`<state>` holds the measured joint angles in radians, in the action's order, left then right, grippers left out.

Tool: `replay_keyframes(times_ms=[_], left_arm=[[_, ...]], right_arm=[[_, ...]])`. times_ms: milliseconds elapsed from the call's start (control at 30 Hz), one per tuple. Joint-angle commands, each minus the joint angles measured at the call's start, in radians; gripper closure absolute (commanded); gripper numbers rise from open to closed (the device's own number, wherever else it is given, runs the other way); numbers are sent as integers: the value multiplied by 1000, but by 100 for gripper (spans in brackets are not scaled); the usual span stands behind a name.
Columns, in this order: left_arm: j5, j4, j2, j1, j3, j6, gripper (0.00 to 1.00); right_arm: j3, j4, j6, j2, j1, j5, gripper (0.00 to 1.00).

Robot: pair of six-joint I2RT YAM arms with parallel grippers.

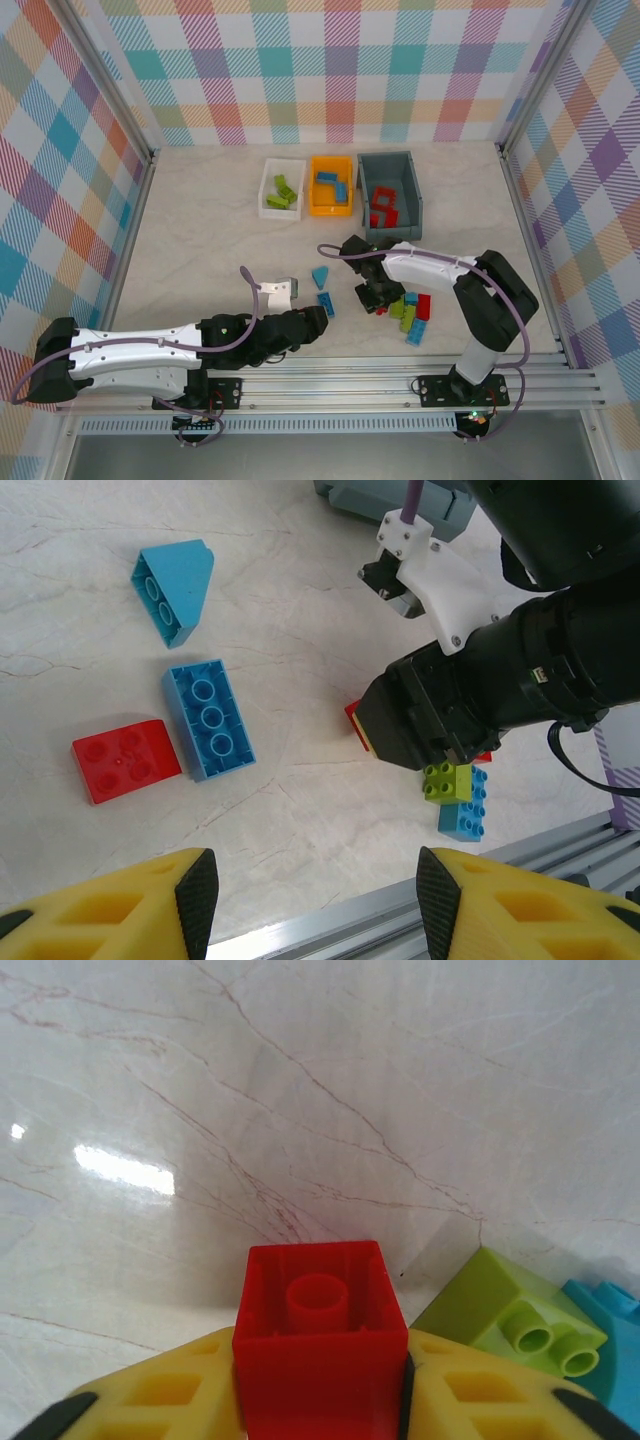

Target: Sort the legos into containers by color

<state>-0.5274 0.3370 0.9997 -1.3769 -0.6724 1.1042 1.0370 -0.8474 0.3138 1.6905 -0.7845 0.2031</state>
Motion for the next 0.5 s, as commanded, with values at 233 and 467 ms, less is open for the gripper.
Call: replay_keyframes(times_ms=[233, 467], left_arm=[[-31, -14, 79, 8, -149, -100, 38], [84, -91, 156, 133, -252, -207, 38]], right_arm=[[218, -60, 5, -146, 169, 125, 69], [531, -63, -47, 90, 311, 204, 70]])
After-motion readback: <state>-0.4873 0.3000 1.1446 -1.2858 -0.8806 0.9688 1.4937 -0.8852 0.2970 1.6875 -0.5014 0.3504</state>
